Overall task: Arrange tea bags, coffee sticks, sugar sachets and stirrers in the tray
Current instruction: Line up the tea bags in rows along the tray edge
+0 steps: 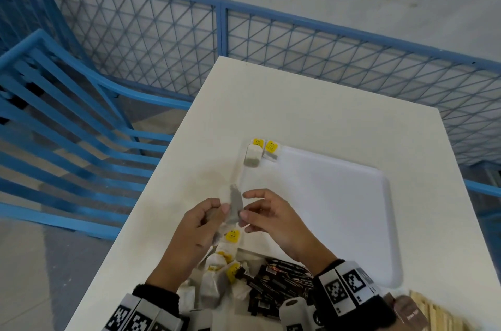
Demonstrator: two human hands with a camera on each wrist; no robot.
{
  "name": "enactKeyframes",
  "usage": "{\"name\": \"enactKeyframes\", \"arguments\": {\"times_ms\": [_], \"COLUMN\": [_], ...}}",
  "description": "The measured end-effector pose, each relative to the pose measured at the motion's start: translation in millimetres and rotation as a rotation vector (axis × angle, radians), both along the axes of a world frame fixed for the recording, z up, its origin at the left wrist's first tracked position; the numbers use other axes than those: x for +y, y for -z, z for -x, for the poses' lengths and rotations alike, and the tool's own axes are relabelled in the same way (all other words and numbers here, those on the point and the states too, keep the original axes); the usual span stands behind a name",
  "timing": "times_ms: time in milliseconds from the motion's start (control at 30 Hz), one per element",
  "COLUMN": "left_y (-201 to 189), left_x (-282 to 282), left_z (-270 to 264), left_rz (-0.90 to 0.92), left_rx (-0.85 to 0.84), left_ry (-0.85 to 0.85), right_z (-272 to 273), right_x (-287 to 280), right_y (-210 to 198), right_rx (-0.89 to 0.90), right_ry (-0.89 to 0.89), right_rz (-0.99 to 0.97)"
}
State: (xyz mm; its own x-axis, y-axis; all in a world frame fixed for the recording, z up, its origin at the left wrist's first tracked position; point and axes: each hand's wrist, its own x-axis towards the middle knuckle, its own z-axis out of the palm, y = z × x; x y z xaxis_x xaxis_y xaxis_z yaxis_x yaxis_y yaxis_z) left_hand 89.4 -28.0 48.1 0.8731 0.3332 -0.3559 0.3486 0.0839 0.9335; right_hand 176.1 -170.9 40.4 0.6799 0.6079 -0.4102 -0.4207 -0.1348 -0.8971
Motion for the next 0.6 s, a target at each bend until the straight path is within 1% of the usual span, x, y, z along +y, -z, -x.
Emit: {"name": "enactKeyframes", "arguments": {"times_ms": [100, 200, 267, 367, 500, 600], "left_y": [3.4, 6.2, 7.8, 10.1, 14.1, 18.8], "left_x": [-1.0, 0.6, 2.8, 5.7, 9.4, 13.2], "left_z": [0.5, 0.4, 0.7, 0.7, 0.6, 0.2], "left_rz": [0.027, 0.091, 0.122, 0.095, 0.074, 0.075], "left_rx": [0.031, 0.053, 0.061, 0.074, 0.065, 0.061], "left_ry": [-0.022, -0.04, -0.022, 0.004, -0.011, -0.034], "right_z": [-5.5, -13.6, -20.4, -38.6, -70.9, -89.8], "right_x": [0.7, 2.3, 3.6, 4.4, 2.3, 2.4], "right_y": [3.2, 8.1, 13.0, 25.6, 50.4, 66.9], "right_rx": [-0.003, 0.023, 0.052, 0.04, -0.023, -0.095], "right_ry": [-0.013, 0.054, 0.124, 0.281, 0.493, 0.555], "right_rz": [0.046, 0.05, 0.033, 0.057, 0.203, 0.324]}}
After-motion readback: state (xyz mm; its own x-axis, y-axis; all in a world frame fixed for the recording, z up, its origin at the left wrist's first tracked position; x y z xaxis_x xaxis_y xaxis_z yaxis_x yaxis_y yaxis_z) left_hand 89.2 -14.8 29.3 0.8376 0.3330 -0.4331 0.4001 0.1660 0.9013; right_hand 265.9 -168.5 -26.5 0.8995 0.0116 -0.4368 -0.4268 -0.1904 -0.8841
